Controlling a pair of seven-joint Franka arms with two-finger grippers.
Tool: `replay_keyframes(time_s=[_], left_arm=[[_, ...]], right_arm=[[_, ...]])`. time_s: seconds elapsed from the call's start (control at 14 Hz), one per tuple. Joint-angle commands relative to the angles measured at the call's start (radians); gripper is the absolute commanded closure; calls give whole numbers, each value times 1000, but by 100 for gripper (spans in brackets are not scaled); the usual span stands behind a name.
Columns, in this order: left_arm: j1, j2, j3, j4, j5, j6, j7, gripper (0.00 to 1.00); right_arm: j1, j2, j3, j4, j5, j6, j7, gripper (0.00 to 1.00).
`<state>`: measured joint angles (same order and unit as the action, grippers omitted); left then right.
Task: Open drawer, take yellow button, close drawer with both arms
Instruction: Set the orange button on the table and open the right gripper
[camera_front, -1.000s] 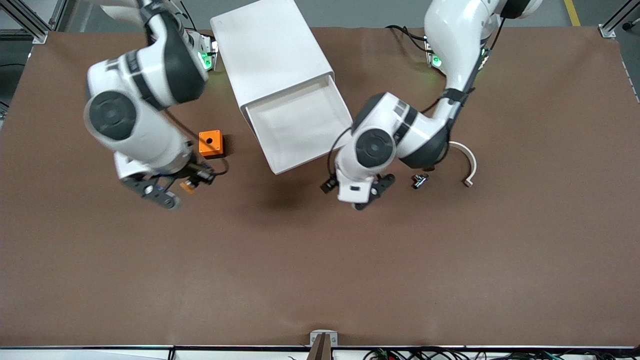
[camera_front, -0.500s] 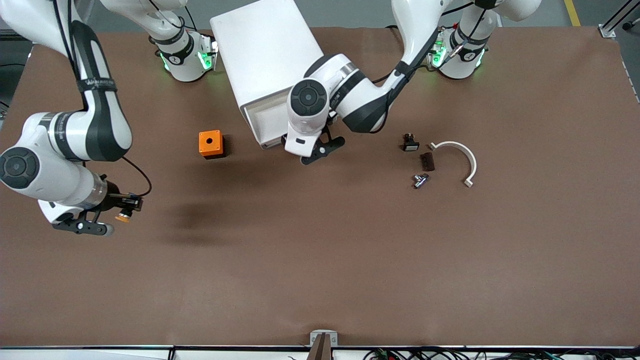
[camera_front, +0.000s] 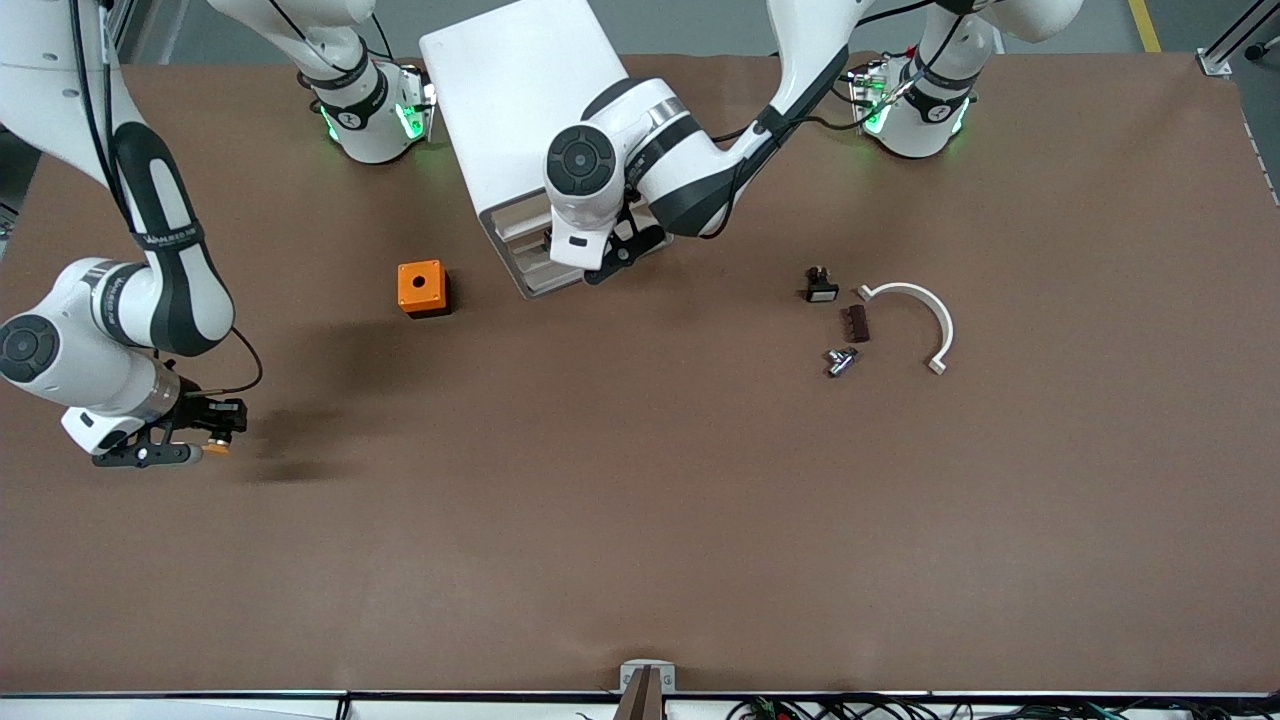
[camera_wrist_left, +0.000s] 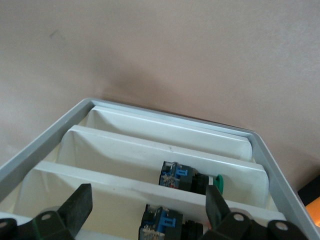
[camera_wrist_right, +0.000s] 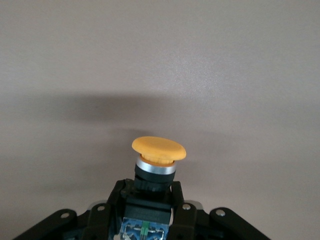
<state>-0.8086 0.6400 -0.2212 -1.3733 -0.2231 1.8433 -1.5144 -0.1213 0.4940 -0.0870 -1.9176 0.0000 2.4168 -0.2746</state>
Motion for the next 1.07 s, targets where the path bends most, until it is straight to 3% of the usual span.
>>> replay_keyframes(time_s=[0.0,0.14,0.21,0.29,0.5,0.64,1.0], left_arm=[[3,-34,-27,-41,5,1,-75,0],[9,-39,-21,-41,22,-3,-109,0],[20,-49,-14,-39,30,-9,-109,0],[47,-68,0,-38,68,-24,-106,0],[155,-105,2,-35,220,-47,-93,0],[241,-128,0,-35,299,-52,-16,0],[460,-222,0,-38,340,-127,319,0]], right_arm=[[-26,53,24,18,23,63,-52,100],[-31,89,24,41,23,73,-60,100],[-26,97,24,57,23,68,-61,83],[-27,97,24,64,23,70,-66,1],[-18,83,24,74,23,47,-57,0],[-21,48,26,95,25,-46,-52,0],[-3,-86,27,257,28,-500,112,0]])
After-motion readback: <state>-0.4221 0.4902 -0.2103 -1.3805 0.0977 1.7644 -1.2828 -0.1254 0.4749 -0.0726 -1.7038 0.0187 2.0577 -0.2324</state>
